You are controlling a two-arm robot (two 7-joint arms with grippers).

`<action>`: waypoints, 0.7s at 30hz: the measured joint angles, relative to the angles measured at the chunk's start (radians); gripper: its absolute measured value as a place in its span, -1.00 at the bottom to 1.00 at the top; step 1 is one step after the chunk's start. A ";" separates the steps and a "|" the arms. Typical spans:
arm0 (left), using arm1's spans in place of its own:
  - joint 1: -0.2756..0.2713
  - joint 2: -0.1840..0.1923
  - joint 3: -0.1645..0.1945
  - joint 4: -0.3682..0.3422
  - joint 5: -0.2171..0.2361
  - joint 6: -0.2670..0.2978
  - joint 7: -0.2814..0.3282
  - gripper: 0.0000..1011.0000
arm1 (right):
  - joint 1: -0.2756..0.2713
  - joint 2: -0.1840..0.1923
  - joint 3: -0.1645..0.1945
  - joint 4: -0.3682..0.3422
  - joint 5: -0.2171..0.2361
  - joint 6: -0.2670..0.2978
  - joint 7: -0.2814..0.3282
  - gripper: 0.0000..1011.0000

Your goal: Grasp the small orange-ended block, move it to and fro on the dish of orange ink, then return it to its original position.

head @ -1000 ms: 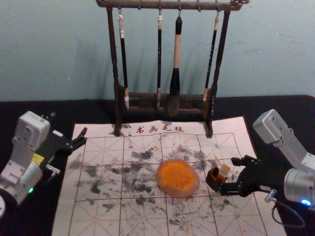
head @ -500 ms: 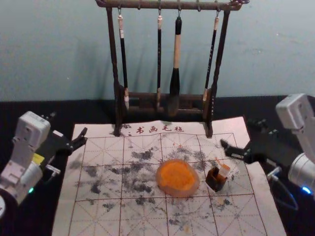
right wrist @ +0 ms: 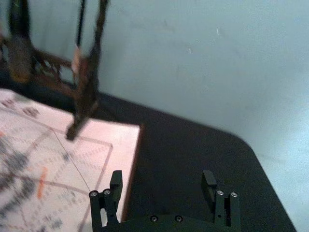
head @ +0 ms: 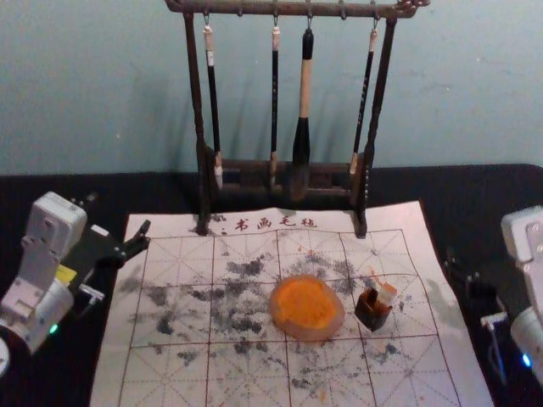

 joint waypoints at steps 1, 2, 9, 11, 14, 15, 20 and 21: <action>0.000 0.000 0.000 0.000 0.000 0.000 0.000 0.98 | -0.001 -0.007 0.000 0.011 -0.005 -0.001 -0.008 0.98; 0.000 0.000 0.000 0.000 0.000 0.000 0.000 0.98 | -0.001 -0.020 0.000 0.032 -0.013 -0.004 -0.018 0.98; 0.000 0.000 0.000 0.000 0.000 0.000 0.000 0.98 | 0.013 -0.049 0.009 0.084 -0.016 -0.012 -0.023 0.98; 0.000 0.000 0.000 0.000 0.000 0.000 0.000 0.98 | 0.012 -0.048 0.009 0.081 -0.016 -0.012 -0.023 0.98; 0.000 0.000 0.000 0.000 0.000 0.000 0.000 0.98 | 0.012 -0.046 0.008 0.079 -0.016 -0.012 -0.023 0.98; 0.000 0.000 0.000 0.000 0.000 0.000 0.000 0.98 | 0.011 -0.046 0.008 0.078 -0.016 -0.012 -0.023 0.98; 0.000 0.000 0.000 0.000 0.000 0.000 0.000 0.98 | 0.010 -0.044 0.006 0.074 -0.015 -0.011 -0.022 0.98; 0.000 0.000 0.000 0.000 0.000 0.000 0.000 0.98 | 0.010 -0.043 0.006 0.074 -0.015 -0.011 -0.022 0.98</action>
